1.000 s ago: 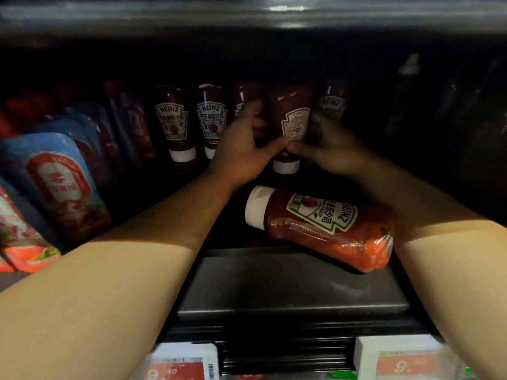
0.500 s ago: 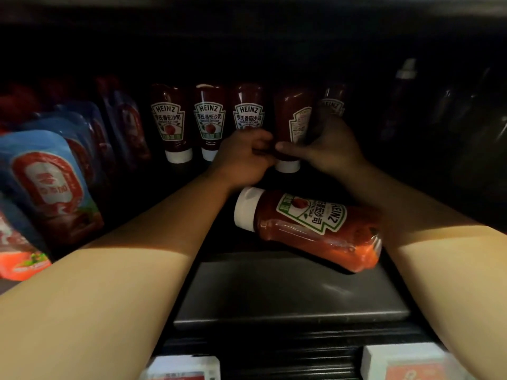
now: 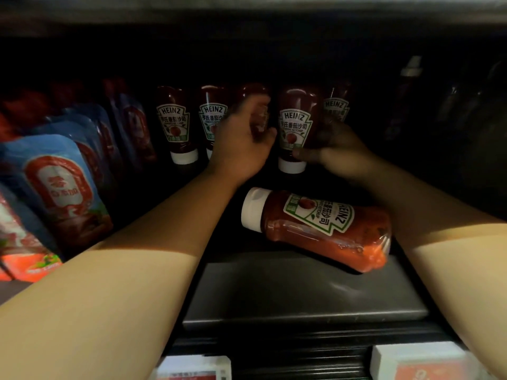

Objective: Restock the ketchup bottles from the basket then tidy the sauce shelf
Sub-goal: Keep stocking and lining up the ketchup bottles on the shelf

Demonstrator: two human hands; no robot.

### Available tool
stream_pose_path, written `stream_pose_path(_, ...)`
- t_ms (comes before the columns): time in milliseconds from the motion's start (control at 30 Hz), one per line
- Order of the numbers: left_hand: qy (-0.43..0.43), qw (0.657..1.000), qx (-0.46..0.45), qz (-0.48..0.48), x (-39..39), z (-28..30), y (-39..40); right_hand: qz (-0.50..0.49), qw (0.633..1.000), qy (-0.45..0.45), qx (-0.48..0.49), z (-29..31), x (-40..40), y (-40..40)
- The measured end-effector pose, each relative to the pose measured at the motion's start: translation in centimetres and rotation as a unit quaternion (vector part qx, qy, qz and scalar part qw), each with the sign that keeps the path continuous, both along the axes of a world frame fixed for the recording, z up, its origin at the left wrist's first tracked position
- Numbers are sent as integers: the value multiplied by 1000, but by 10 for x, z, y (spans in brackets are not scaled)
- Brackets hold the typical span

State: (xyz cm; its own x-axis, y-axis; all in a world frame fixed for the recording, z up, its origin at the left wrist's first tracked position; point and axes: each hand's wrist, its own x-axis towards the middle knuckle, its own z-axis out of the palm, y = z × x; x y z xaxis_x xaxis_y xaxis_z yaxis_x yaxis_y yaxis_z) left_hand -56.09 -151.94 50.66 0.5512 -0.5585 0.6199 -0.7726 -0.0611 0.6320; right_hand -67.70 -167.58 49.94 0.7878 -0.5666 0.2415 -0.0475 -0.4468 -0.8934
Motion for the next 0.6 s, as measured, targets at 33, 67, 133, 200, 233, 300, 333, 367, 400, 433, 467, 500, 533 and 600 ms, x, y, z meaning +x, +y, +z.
stream_pose_path(33,-2,1000,-9,-10,-1,1,-2,2,1000,4,21,0,-1,0)
stream_pose_path(67,-2,1000,-15,-25,-3,0,-4,7,999,5,43,-1,-2,0)
stream_pose_path(133,-24,999,-15,-33,-5,-1,-9,26,997,0,73,-1,-3,2)
stream_pose_path(200,-50,998,-16,-23,-8,-1,-12,29,997,-5,69,-3,-4,2)
stream_pose_path(233,-48,998,-16,-23,-9,0,-12,27,998,-3,53,-3,-5,3)
stream_pose_path(300,-35,999,-10,-32,-10,0,-12,16,1000,5,-6,-3,-6,6)
stream_pose_path(333,-39,999,-4,-31,-11,1,-12,6,999,7,-35,-3,-5,7)
stream_pose_path(367,-50,998,3,-24,-11,1,-11,-2,999,6,-54,-3,-3,8)
stream_pose_path(400,-62,998,6,-13,-9,1,-10,-9,998,1,-61,-2,-1,8)
stream_pose_path(433,-74,997,7,7,-7,1,-8,-15,998,-5,-61,-2,0,7)
stream_pose_path(467,-84,996,6,40,-2,2,-6,-25,998,-11,-61,-2,2,6)
stream_pose_path(500,-93,992,9,86,2,4,-3,-38,997,-18,-60,-2,3,5)
stream_pose_path(533,-103,985,20,138,7,6,0,-52,997,-25,-55,-3,4,4)
stream_pose_path(600,-135,965,70,212,16,8,5,-74,995,-32,-56,-7,7,1)
